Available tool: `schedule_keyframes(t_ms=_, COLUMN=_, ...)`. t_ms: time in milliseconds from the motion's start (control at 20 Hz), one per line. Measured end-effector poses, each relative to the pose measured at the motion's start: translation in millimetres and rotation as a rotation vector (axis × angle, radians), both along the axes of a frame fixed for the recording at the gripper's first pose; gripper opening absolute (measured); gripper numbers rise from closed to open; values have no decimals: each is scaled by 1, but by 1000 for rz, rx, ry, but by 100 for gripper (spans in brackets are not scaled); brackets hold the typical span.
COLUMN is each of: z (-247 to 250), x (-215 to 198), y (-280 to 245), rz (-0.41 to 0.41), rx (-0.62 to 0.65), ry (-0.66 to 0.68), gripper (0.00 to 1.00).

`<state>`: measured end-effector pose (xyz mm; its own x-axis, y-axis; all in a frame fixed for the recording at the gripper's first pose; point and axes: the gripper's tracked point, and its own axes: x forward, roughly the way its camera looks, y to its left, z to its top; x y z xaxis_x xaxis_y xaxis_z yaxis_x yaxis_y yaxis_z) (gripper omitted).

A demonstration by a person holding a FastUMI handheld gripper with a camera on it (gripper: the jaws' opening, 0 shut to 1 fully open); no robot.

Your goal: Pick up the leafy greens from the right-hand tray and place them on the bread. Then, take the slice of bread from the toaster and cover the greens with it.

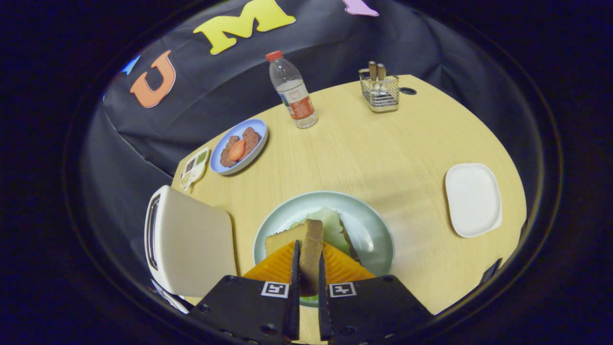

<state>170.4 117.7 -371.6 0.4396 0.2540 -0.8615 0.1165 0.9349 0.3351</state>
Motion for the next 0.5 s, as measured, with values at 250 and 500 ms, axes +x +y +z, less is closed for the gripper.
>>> schedule_keyframes(t_ms=250, z=-16, x=9, y=-10, rz=62, rx=-24, ry=-8, gripper=31)
schedule_keyframes(t_ms=500, z=-26, x=15, y=-19, rz=145, rx=-48, ry=-13, gripper=44)
